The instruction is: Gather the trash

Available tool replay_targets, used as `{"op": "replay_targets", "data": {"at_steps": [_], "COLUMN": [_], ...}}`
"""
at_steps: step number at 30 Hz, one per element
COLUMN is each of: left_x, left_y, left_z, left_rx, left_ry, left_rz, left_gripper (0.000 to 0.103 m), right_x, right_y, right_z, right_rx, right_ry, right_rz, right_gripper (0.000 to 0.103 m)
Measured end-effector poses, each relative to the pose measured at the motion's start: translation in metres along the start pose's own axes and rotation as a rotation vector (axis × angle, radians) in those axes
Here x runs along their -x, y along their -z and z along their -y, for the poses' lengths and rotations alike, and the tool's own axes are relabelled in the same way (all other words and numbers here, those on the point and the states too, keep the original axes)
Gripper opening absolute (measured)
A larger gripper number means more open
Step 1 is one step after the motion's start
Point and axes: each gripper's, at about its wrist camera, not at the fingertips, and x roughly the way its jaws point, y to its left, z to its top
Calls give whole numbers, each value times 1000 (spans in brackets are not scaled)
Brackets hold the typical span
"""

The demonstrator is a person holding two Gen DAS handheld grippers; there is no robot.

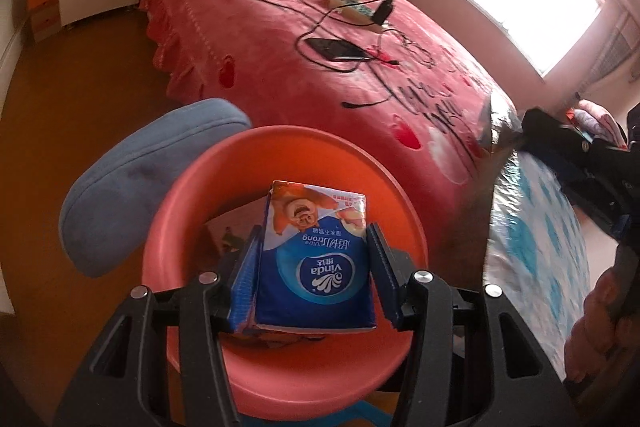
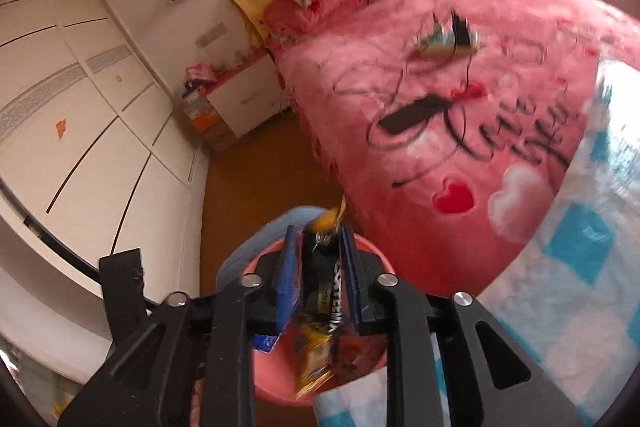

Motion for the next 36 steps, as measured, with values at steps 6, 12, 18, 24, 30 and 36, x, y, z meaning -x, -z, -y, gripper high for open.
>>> {"op": "replay_targets", "data": {"at_steps": [6,12,18,24,30,36], "left_x": [-4,6,22,32,40,44], "left_y": [4,1,-2,-4,-5,-3], "left_z": [-9,5,32,57,88,122], "left_rx": [13,-57,-158,-160,-180,-214], "left_ry": [-61,-127,-152,-99,-39,35], "left_rz": [27,110,194,234,274,285], "left_gripper": [82,93,96,96,96,96], "right_x": [2,33,64,96,124,152], "right_y": [13,19,30,43,57,72], "right_z": [13,25,33,42,56,74], "right_rx": [-33,-24,13,37,52,28], "right_ry": [51,110,184,234,332,409], "right_rz": [-3,75,152,217,269,319], "right_gripper": [80,91,95,95,95,96]}}
